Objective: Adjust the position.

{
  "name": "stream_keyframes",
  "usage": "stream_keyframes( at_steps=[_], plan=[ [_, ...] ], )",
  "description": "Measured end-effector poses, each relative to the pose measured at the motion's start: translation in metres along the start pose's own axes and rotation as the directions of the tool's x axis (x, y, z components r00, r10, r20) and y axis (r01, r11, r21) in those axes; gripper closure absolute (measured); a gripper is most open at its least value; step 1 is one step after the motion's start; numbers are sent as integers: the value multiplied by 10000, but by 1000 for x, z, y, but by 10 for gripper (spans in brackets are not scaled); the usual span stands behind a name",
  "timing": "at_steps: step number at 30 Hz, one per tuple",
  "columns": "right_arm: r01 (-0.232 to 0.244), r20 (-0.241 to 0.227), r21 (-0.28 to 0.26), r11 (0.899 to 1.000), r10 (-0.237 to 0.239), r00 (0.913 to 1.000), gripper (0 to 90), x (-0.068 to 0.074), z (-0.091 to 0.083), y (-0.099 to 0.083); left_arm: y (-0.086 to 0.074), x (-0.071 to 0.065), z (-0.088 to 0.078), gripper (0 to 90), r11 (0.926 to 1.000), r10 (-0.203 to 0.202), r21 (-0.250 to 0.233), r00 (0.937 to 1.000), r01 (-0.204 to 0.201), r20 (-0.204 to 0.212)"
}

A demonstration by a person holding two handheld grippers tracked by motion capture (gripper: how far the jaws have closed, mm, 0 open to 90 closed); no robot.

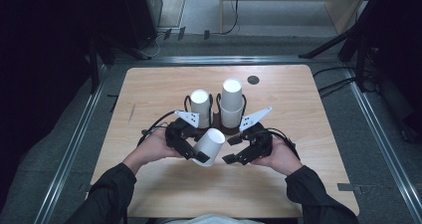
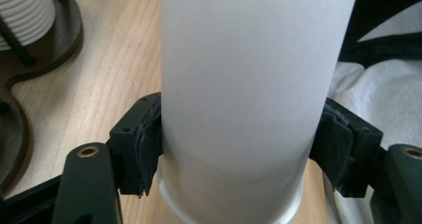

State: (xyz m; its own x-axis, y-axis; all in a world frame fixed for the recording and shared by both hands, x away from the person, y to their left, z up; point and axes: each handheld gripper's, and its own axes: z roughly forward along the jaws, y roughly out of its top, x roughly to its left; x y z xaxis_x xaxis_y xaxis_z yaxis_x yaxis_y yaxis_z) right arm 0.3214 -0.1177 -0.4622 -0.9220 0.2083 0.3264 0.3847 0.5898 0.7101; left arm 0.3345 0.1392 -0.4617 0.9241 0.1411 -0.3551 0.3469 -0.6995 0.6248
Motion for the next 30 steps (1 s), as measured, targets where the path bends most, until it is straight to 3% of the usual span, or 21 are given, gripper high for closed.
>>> stream_keyframes(
  at_steps=[8,13,23,26,30],
  plan=[
    [42,-194,-199,9998,-46,9998,237,1,0,-1,9,6,7,278,9979,132,625,9997,-145,214],
    [-8,-148,-176,9998,6,9999,233,0,1,-2,14,7,13,279,9926,523,1075,9976,-569,455],
    [147,-436,17,9999,-146,9989,231,3,8,2,15,3,26,278,9836,374,1717,9936,-554,1064],
    [229,-546,138,9996,-221,9983,231,4,12,3,14,2,33,277,9764,385,2065,9918,-632,1217],
    [296,-584,214,9993,-283,9979,232,5,15,4,14,1,36,276,9726,441,2210,9909,-717,1274]
  ],
)
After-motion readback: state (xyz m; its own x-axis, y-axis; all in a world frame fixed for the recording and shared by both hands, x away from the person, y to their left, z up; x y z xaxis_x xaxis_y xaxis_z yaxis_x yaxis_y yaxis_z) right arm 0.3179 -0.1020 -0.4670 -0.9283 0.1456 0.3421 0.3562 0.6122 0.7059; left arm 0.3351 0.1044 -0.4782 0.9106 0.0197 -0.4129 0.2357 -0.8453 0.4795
